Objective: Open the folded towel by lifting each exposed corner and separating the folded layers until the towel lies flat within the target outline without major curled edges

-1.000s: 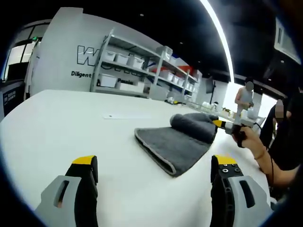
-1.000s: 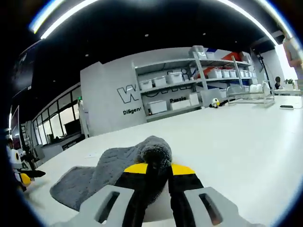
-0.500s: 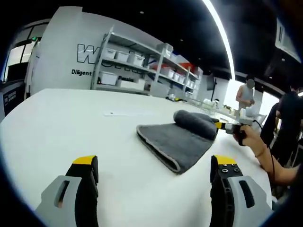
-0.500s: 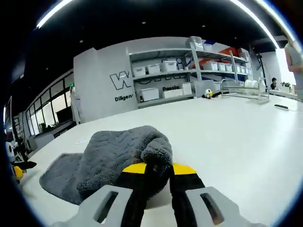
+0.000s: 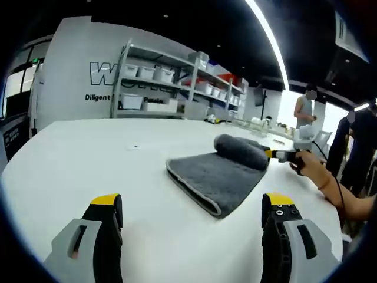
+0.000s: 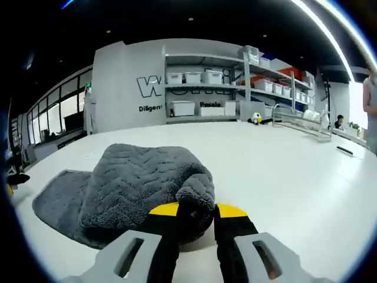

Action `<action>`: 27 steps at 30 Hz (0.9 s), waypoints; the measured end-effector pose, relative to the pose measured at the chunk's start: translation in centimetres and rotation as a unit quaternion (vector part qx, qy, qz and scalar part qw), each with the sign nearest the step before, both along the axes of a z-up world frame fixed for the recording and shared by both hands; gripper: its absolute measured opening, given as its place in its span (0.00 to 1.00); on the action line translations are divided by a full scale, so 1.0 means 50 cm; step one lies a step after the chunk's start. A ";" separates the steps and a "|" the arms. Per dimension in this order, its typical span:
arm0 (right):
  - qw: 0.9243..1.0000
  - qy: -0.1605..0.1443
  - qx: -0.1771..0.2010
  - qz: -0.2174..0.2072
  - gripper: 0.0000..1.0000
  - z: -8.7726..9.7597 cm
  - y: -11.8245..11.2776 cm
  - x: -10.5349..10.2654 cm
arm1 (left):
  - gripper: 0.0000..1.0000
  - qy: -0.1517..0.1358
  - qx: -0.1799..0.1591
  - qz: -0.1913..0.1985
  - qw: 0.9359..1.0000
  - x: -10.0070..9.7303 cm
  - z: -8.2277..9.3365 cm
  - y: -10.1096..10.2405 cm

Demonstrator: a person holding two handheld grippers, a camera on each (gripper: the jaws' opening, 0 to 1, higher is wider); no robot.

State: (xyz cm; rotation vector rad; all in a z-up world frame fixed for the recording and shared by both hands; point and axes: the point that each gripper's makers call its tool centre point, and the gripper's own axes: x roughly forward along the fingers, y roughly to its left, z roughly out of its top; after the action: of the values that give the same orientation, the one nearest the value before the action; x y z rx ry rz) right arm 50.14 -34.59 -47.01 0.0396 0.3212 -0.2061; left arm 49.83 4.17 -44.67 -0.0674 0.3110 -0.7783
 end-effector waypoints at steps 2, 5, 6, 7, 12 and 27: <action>1.000 0.001 -0.004 -0.001 0.22 0.001 -0.003 0.002 | 0.97 0.000 -0.001 -0.002 1.000 0.005 0.001 0.000; 1.000 0.003 -0.004 -0.007 0.26 0.004 -0.015 0.010 | 0.97 0.002 0.006 0.000 1.000 0.012 -0.002 0.003; 1.000 0.002 -0.003 -0.012 0.28 0.006 -0.018 0.009 | 0.97 0.003 0.006 0.001 1.000 0.017 -0.002 0.004; 1.000 0.000 -0.002 -0.015 0.29 0.009 -0.021 0.008 | 0.97 0.005 0.004 0.000 1.000 0.018 -0.002 0.005; 1.000 0.003 -0.010 -0.014 0.32 0.018 -0.019 0.013 | 0.97 0.008 0.003 0.000 1.000 0.024 -0.003 0.005; 1.000 -0.013 -0.008 -0.024 0.66 0.042 -0.022 0.008 | 0.97 0.010 -0.002 -0.001 1.000 0.025 0.002 0.010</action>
State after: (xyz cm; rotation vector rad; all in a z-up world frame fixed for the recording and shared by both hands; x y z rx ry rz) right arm 50.52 -35.69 -44.89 0.0338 0.2933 -0.2557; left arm 51.09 4.66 -44.55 -0.0790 0.3282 -0.7807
